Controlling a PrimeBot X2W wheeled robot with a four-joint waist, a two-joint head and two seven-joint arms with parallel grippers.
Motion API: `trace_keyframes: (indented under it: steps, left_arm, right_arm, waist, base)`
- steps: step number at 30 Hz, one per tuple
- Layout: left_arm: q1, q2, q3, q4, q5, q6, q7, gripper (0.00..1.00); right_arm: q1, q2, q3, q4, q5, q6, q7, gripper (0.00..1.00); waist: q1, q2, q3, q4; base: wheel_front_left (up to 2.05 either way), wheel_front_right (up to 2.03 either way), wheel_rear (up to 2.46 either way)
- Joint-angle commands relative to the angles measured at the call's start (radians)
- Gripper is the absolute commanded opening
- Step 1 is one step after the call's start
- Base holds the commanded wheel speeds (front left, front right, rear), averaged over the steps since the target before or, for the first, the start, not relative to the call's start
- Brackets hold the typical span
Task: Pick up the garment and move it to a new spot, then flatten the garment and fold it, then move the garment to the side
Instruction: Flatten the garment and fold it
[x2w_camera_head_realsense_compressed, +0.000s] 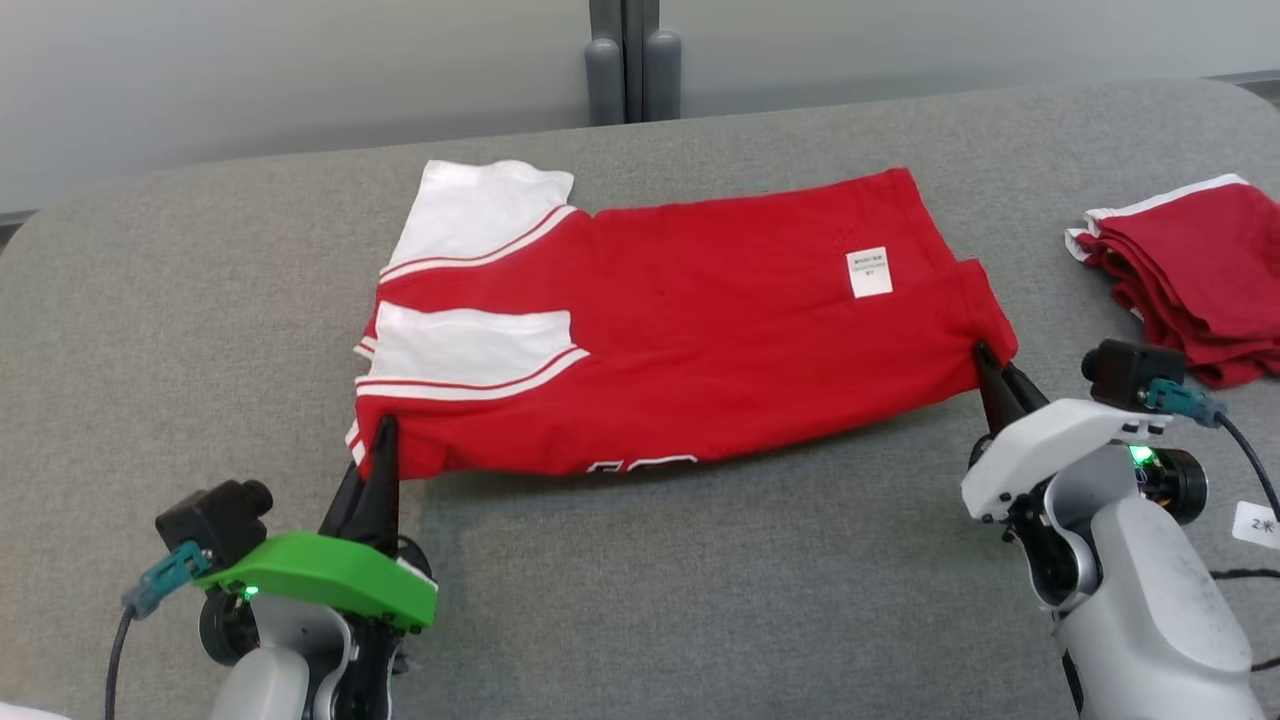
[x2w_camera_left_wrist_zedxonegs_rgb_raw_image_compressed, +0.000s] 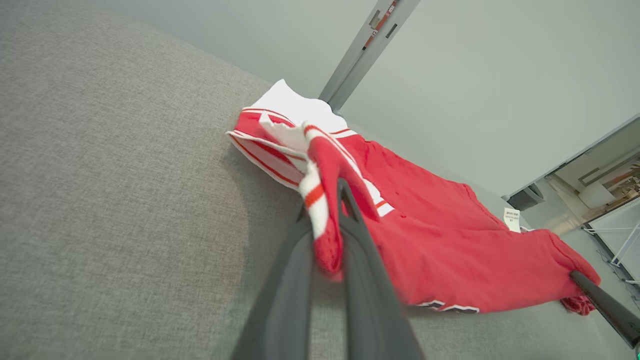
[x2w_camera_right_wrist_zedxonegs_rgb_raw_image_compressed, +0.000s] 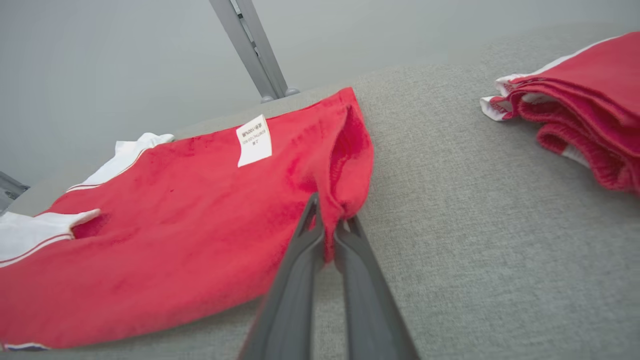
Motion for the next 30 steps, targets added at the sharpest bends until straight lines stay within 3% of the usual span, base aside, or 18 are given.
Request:
trace_keyframes:
  steps: [1,12,16,21,22,23,24,25,26,30]
  left_arm:
    - [0.034,0.010,0.001,-0.031,-0.003,0.012,0.008,0.00]
    - [0.320,0.056,-0.006,-0.318,-0.028,0.111,0.129,0.00]
    - [0.382,0.052,-0.013,-0.333,-0.040,0.136,0.159,0.00]
    - [0.395,0.054,-0.028,-0.285,-0.022,0.143,0.158,0.00]
    - [0.391,0.054,-0.033,-0.277,-0.021,0.141,0.161,0.00]
    - [0.386,0.052,-0.036,-0.268,-0.022,0.139,0.161,0.00]
    - [0.382,0.052,-0.038,-0.264,-0.020,0.138,0.160,0.16]
    - [0.379,0.055,-0.040,-0.260,-0.017,0.135,0.160,0.61]
    - [0.376,0.058,-0.041,-0.258,-0.015,0.134,0.160,0.98]
    - [0.356,0.085,-0.041,-0.260,0.008,0.131,0.166,1.00]
  right_arm:
    - [0.040,-0.005,-0.005,-0.042,0.015,-0.001,0.016,0.00]
    - [0.418,-0.004,-0.059,-0.431,0.091,-0.001,0.174,0.00]
    - [0.492,-0.005,-0.068,-0.472,0.106,-0.001,0.196,0.00]
    - [0.508,-0.005,-0.065,-0.437,0.099,-0.001,0.184,0.02]
    - [0.505,-0.005,-0.066,-0.429,0.094,-0.001,0.179,0.13]
    - [0.499,-0.005,-0.067,-0.421,0.090,-0.001,0.174,0.39]
    - [0.495,-0.005,-0.067,-0.415,0.090,-0.001,0.172,0.53]
    - [0.492,-0.005,-0.068,-0.411,0.089,-0.001,0.170,1.00]
    - [0.489,-0.005,-0.072,-0.408,0.086,-0.001,0.166,1.00]
    - [0.481,-0.004,-0.094,-0.407,0.067,-0.001,0.161,1.00]
  waist:
    - [0.0000,0.0000,-0.017,-0.011]
    - [0.0000,0.0000,-0.025,-0.029]
    - [0.0000,0.0000,-0.011,-0.037]
    - [0.0000,0.0000,-0.001,-0.040]
    - [0.0000,0.0000,0.000,-0.039]
    - [0.0000,0.0000,0.001,-0.038]
    - [0.0000,0.0000,0.002,-0.037]
    - [0.0000,0.0000,0.003,-0.037]
    - [0.0000,0.0000,0.003,-0.036]
    - [0.0000,0.0000,0.003,-0.032]
  base:
    - [0.00,0.00,0.00]
    - [0.00,0.00,0.00]
    - [0.00,0.00,0.00]
    - [0.00,0.00,0.00]
    - [0.00,0.00,0.00]
    - [0.00,0.00,0.00]
    - [0.00,0.00,0.00]
    - [0.00,0.00,0.00]
    - [0.00,0.00,0.00]
    - [0.00,0.00,0.00]
